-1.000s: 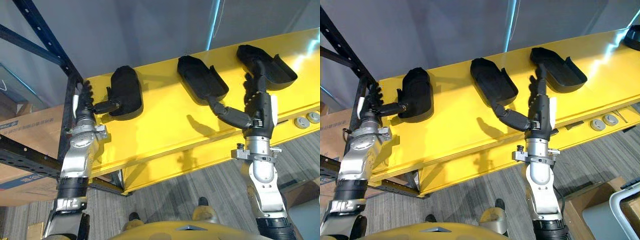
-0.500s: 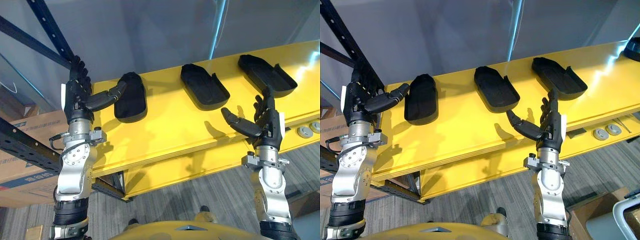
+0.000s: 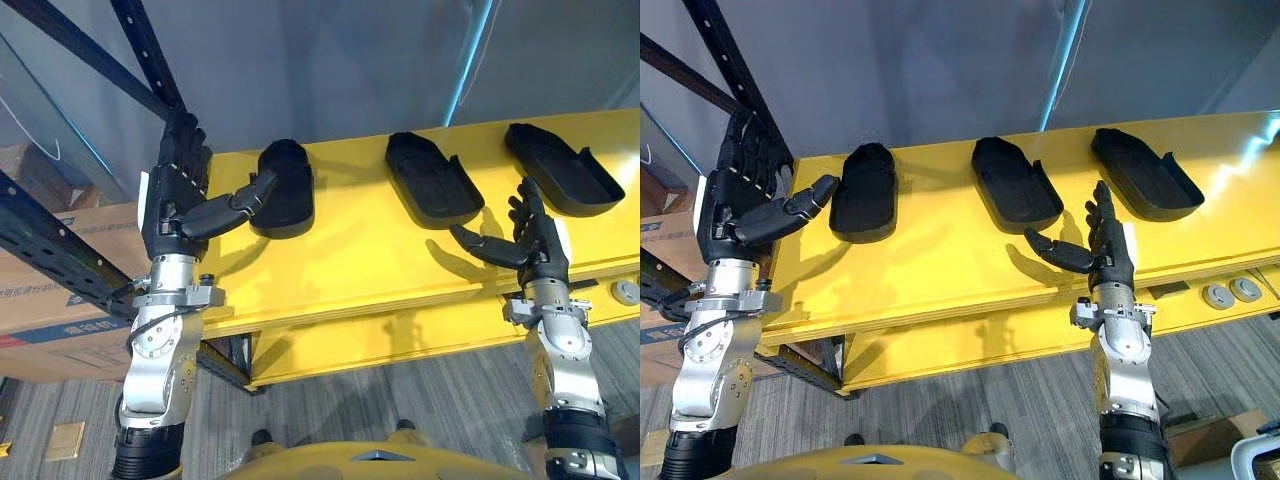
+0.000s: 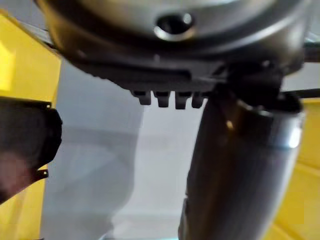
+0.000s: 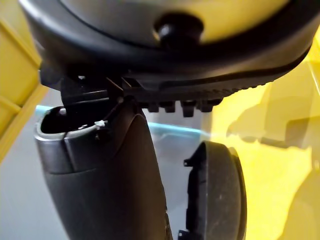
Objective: Walk over and take three plastic housings, then place them on the shelf
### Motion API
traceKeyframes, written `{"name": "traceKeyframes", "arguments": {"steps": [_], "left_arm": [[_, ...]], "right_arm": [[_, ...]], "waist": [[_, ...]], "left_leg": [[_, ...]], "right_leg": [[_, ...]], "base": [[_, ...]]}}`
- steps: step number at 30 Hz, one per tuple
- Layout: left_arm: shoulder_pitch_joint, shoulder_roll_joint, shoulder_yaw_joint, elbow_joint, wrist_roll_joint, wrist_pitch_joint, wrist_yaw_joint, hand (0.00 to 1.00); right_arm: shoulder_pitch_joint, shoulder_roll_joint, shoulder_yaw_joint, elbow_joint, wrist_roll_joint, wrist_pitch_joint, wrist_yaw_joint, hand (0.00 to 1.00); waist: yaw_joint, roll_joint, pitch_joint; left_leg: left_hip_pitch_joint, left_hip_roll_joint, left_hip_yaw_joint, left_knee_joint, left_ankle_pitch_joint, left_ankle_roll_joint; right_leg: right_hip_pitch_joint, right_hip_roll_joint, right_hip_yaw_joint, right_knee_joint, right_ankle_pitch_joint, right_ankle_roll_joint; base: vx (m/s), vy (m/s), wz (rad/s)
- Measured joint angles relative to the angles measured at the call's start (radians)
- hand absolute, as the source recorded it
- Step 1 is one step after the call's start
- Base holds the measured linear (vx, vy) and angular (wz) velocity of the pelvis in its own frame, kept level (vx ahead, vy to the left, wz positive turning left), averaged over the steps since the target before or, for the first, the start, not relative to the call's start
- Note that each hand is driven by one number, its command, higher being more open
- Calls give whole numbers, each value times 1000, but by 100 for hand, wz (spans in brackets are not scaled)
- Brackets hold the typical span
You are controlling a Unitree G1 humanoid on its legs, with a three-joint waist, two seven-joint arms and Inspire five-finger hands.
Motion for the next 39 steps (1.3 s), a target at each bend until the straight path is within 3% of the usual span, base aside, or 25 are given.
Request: {"name": "traceKeyframes", "arguments": {"steps": [10, 25, 39], "left_arm": [[59, -21, -19, 1, -13, -2, -9, 100], [71, -21, -19, 48, -33, -2, -11, 100], [71, -21, -20, 49, -70, -2, -45, 100]], "right_arm": [[-59, -31, -10, 123, 10, 0, 55, 100], [-117, -79, -9, 221, 32, 4, 79, 100], [-117, -89, -7, 236, 32, 11, 153, 100]], "waist": [[5, -33, 14], [29, -33, 15], [29, -37, 34]], "left_leg": [[-18, 1, -26, 0, 12, 2], [-22, 0, -37, 0, 20, 3], [-30, 0, -47, 0, 25, 3]], "right_leg": [[-1, 0, -25, 2, 0, -2], [1, 0, -31, 5, -2, -4], [1, 0, -40, 5, -1, -4]], "base": [[2, 3, 6], [0, 1, 1], [-1, 1, 2]]}}
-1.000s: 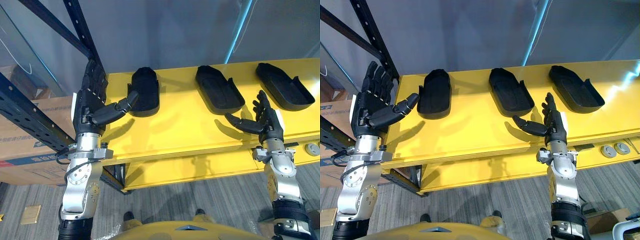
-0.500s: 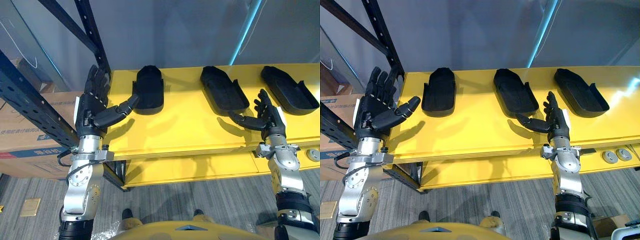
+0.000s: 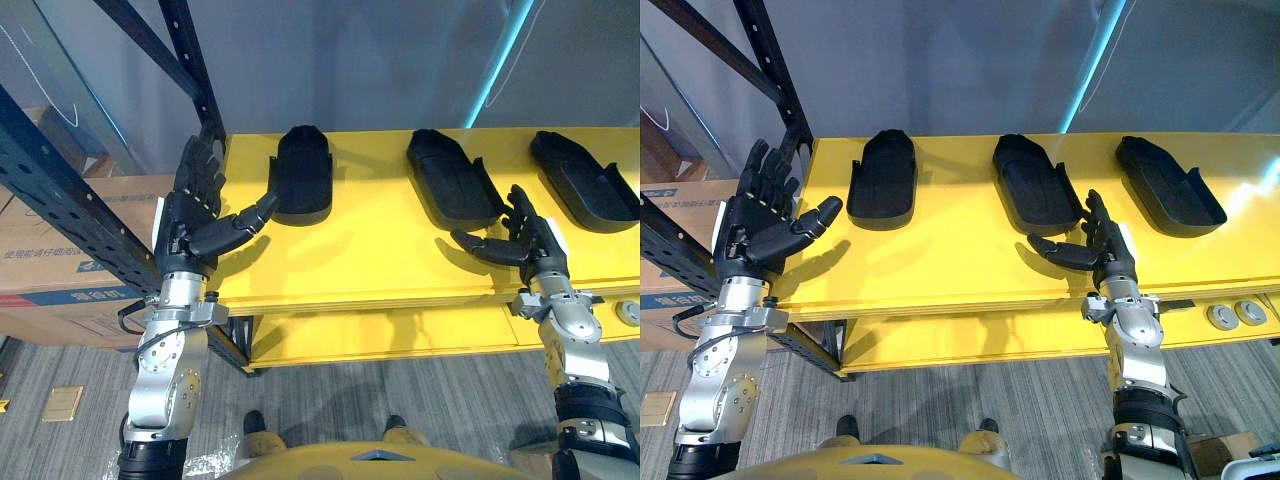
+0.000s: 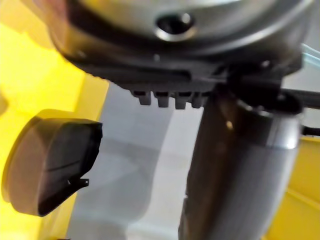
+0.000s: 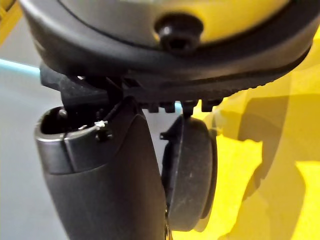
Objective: Walk over and take three plastic housings, then place them on the shelf
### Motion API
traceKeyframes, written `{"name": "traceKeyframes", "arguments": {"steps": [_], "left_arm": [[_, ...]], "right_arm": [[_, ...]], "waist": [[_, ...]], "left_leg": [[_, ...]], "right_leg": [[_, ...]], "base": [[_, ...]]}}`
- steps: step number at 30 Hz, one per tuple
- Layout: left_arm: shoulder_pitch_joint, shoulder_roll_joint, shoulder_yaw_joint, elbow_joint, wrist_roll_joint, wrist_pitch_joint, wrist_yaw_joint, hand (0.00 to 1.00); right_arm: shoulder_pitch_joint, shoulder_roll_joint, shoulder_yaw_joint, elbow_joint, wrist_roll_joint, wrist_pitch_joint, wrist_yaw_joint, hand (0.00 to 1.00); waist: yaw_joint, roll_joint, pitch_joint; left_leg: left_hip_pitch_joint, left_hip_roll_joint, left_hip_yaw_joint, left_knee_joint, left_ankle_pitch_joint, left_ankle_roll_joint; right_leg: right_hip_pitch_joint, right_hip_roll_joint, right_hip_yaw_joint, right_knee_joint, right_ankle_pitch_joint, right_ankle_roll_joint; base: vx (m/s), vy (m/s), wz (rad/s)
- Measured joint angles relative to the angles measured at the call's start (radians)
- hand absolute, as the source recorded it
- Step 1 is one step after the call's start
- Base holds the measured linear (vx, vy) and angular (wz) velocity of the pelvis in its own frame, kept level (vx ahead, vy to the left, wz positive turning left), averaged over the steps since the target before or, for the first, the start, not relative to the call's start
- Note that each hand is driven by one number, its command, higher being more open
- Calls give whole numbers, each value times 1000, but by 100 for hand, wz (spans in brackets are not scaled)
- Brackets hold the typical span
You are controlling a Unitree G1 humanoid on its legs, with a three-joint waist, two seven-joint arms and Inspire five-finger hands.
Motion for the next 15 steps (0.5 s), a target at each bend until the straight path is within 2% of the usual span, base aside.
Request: {"name": "traceKeyframes", "arguments": {"steps": [15], "left_arm": [[0, 0, -27, 1, 0, 0, -25, 100]], "right_arm": [[1, -1, 4, 0, -1, 15, 53, 100]], "waist": [[-2, -3, 8]], "left_leg": [[15, 1, 16, 0, 0, 0]], "right_leg": [[0, 0, 18, 4, 0, 0]], "base": [[0, 0, -2]]}}
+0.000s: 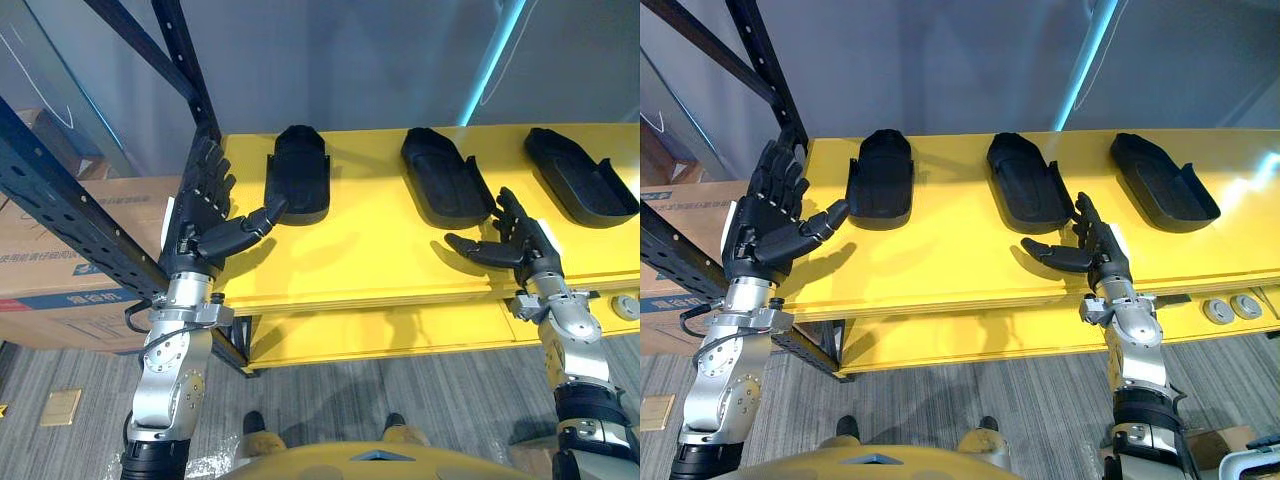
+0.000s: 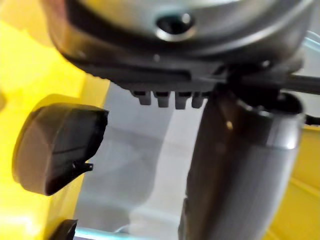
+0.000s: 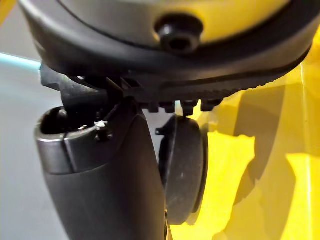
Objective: Walk over and take three plastic housings, then place them on the shelf
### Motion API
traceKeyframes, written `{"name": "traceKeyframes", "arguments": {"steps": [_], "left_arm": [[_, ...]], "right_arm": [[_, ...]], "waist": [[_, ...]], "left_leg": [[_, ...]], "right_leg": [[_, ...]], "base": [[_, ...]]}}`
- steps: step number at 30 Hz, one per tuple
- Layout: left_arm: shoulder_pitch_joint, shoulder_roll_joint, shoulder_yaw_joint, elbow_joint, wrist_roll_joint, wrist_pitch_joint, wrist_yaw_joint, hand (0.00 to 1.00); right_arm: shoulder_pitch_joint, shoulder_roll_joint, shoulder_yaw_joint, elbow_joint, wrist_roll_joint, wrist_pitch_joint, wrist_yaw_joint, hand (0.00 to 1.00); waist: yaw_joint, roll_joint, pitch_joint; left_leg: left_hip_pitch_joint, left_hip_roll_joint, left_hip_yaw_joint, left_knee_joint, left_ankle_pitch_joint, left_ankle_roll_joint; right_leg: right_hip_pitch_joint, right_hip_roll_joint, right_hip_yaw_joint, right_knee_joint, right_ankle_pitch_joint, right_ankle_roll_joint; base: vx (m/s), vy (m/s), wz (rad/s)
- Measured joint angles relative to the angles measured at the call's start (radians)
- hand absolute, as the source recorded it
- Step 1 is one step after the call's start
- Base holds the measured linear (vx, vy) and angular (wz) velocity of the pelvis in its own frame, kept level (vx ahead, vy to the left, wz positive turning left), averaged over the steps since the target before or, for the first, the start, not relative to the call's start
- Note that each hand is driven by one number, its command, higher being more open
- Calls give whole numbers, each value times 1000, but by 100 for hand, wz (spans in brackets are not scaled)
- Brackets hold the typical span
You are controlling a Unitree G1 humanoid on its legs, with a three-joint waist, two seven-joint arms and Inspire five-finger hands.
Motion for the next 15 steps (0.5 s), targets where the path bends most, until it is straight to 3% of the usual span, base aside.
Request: {"name": "traceKeyframes", "arguments": {"steps": [5, 11, 15], "left_arm": [[0, 0, -16, 15, 0, 0, -3, 100], [1, 0, -49, 34, 0, 0, -3, 100], [1, 0, -49, 34, 0, 0, -6, 100]], "right_arm": [[1, 0, 6, 0, -1, -2, -32, 100], [6, 0, 2, -26, -28, -24, -170, 100], [32, 1, -34, -150, -85, -45, -252, 100]], "waist": [[0, -1, 0], [0, 0, 0], [-3, 1, 0]], "left_leg": [[1, 0, 2, 0, 0, 0], [0, 0, 5, 0, -1, -1], [0, 0, 14, 0, -3, -2]], "right_leg": [[0, 0, 2, 0, 1, 1], [-1, 0, 4, 0, 1, 1], [-3, 0, 11, -7, 3, 5]], "base": [[0, 0, 0], [0, 1, -1], [4, 7, -4]]}}
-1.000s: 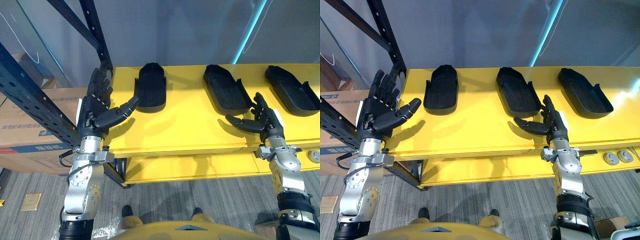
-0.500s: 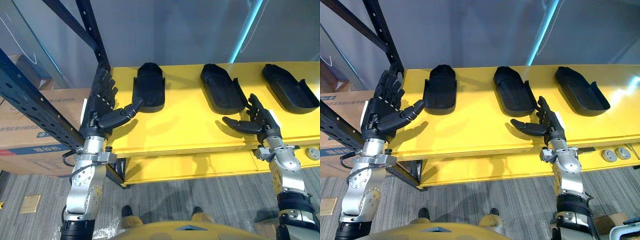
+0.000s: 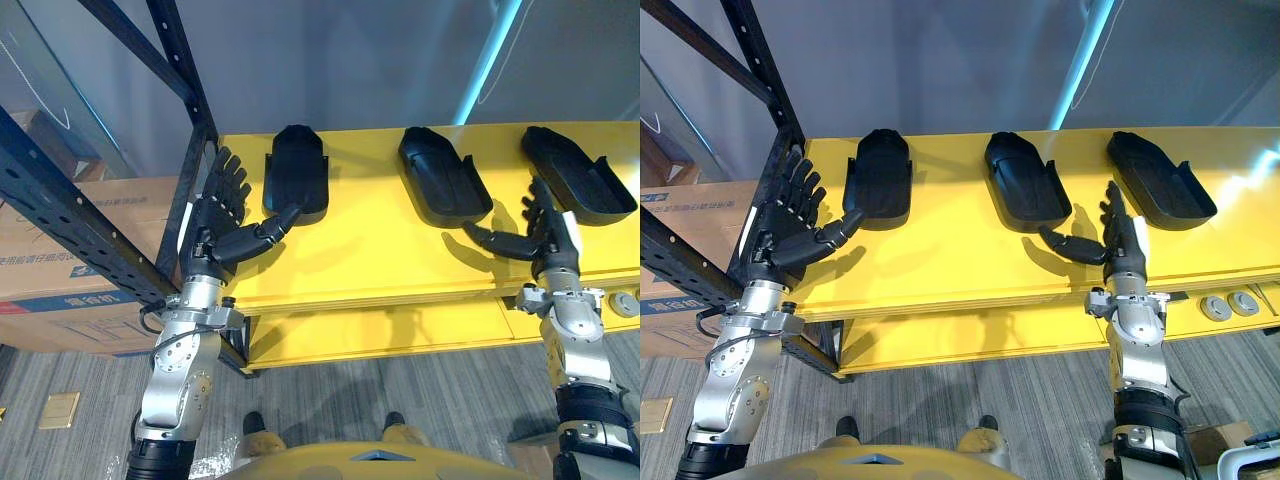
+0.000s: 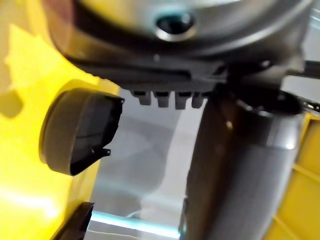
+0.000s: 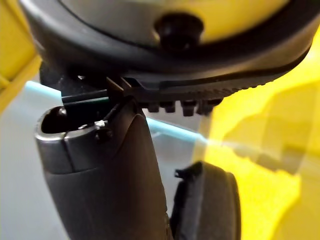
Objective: Walk over and take three plastic housings, then place them on the shelf
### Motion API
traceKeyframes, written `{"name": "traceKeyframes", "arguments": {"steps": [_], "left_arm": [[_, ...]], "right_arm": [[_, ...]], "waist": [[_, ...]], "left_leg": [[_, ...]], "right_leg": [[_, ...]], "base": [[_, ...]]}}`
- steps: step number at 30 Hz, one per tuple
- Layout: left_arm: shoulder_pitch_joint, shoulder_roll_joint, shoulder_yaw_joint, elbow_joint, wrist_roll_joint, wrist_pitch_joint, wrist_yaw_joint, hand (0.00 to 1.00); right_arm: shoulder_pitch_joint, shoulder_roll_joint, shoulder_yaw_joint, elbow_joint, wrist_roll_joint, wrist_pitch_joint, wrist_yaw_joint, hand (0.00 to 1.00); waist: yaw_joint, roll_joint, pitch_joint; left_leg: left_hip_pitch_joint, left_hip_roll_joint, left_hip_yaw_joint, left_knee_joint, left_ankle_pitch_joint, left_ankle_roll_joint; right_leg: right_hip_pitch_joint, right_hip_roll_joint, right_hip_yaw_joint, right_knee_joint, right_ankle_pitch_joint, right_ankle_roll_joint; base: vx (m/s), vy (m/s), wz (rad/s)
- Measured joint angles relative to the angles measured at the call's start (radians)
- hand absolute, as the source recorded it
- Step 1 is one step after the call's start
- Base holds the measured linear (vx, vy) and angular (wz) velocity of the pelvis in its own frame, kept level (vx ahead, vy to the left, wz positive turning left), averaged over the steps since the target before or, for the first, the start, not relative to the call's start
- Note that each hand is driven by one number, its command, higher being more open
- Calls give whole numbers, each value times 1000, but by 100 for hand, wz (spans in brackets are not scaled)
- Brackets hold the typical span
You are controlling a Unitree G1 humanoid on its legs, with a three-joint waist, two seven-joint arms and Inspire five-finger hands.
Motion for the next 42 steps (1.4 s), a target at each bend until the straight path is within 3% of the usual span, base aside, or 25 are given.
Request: {"name": "traceKeyframes", "arguments": {"steps": [7, 11, 18, 27, 31, 37, 42], "left_arm": [[1, -6, 0, -9, 0, 0, -15, 100], [1, -13, -1, -9, 0, 0, -28, 100], [34, -17, -40, -60, 1, 0, -34, 100], [54, -34, -60, -74, 1, -7, -85, 100], [74, -31, -64, -74, 0, -49, -111, 100], [70, -29, -99, -85, 5, -202, -89, 100], [70, -12, -103, -86, 26, -215, -86, 100]], "right_arm": [[28, 50, -37, -209, -124, -42, -22, 100], [52, 53, -20, -234, -153, -42, -4, 100], [70, 81, 64, -350, -153, -47, 20, 100], [89, 87, 217, -382, -193, -49, 124, 100], [55, 69, 278, -368, -193, -49, 214, 100], [-103, -6, 385, -274, -192, -100, 308, 100], [-163, -15, 438, -229, -180, -116, 364, 100]], "waist": [[-18, 3, -2], [-17, 7, -4], [-17, 23, -18], [17, 29, -44], [22, 30, -52], [42, 29, -66], [62, 28, -72]], "left_leg": [[0, 0, 3, 0, -4, 0], [-1, 0, 3, 0, -4, -1], [-8, 0, -10, 0, -4, 0], [-29, -3, -58, 0, 1, 4], [-37, -4, -72, 0, 11, 4], [-54, -7, -110, 0, 23, 7], [-54, -8, -127, 0, 27, 8]], "right_leg": [[0, 0, 1, -3, 0, 0], [0, 0, -1, -3, 0, 0], [3, 0, -17, -4, 0, 1], [21, 0, -64, -8, -3, 3], [25, 0, -76, -14, -1, 0], [37, 0, -112, -15, -2, -1], [51, 0, -128, -15, -4, -4]], "base": [[0, 0, 0], [0, 0, 0], [0, 0, 5], [-7, 4, 15], [-3, 5, 10], [-16, 0, 15], [-13, 1, 11]]}}
